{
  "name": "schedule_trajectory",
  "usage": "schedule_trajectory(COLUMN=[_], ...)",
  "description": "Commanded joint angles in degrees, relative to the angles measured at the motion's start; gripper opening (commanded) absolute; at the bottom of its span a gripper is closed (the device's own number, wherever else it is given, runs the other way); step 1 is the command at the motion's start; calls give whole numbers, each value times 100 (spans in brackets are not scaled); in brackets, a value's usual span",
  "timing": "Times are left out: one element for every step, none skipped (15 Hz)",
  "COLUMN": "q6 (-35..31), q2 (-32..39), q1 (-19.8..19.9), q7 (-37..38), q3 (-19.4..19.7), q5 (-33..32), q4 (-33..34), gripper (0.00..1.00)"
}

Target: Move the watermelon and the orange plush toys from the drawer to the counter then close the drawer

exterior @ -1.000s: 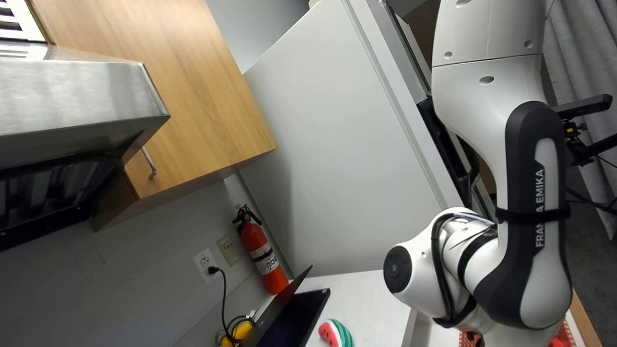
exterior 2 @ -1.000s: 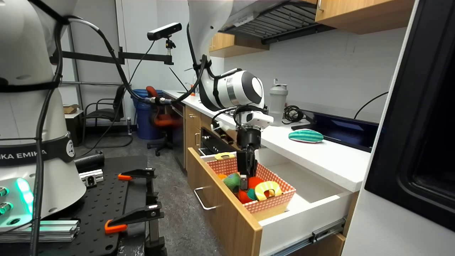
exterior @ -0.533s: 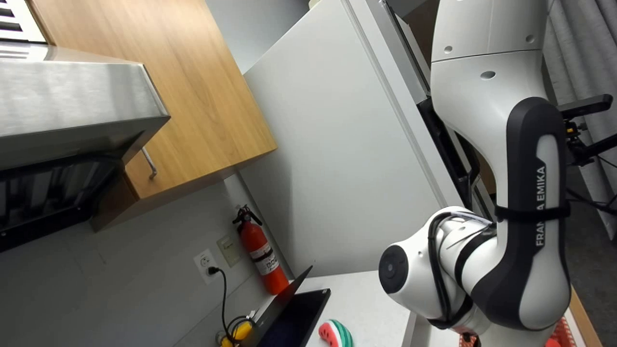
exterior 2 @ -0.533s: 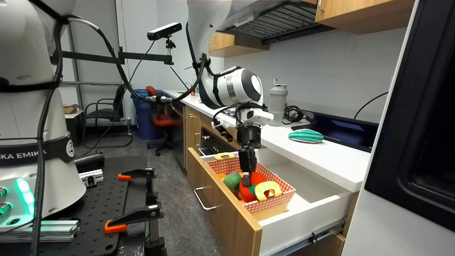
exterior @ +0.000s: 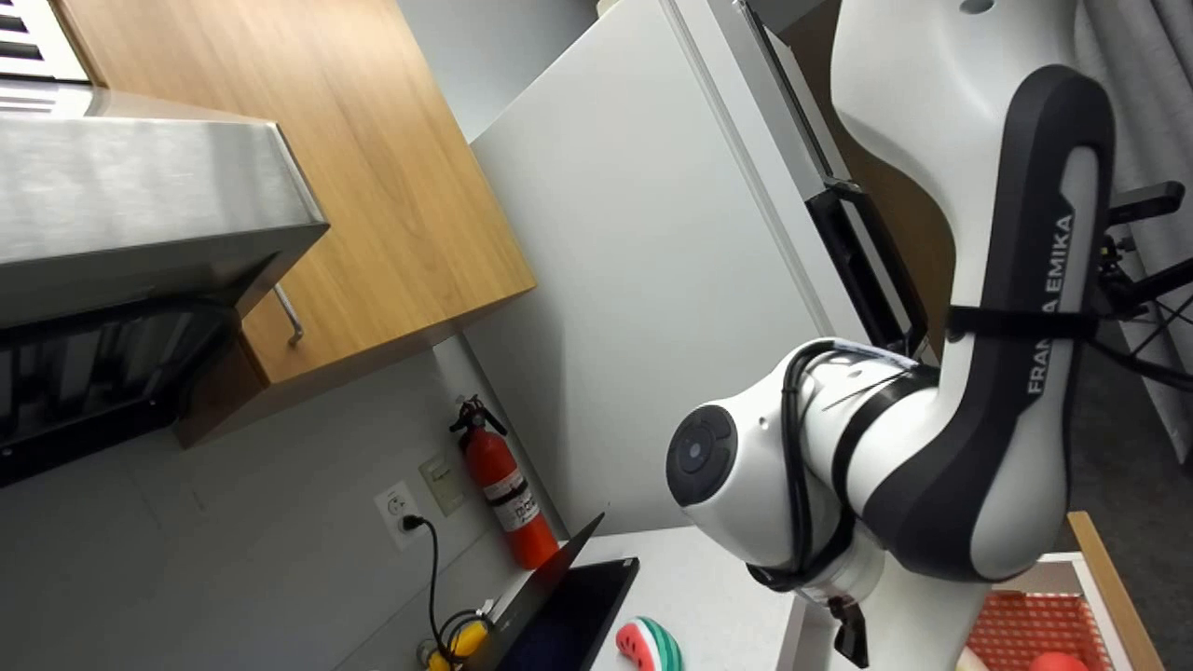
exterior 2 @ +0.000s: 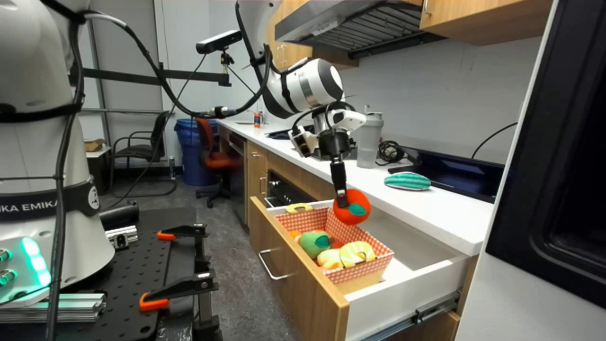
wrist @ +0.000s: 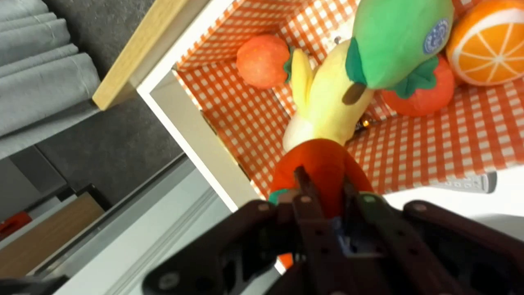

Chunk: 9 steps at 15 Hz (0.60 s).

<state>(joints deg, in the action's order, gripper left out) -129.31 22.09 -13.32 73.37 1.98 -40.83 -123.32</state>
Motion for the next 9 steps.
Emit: schedule_trajectory(q6=[174,152,143,145,142,155,161,177,185], q2=[-260,-264,-227,-188,-144,-92,-29,33,104], q1=[-42,-30,-34,-33,-28,-29,-24,-24,-17], q7=[-302,-349,-386,-414,-426,-427,-424,-410,-388], q3=[-37,-52,-62,-76,-90,-98,-113,-125,-128], q5=[-508,-679,-888,-1082,-1272,-1485,-1684,-1884,-2089], q4=[127,187,287,384,484,591,707,823,942], gripper=[4,4,4,4,4,4,4,4,4])
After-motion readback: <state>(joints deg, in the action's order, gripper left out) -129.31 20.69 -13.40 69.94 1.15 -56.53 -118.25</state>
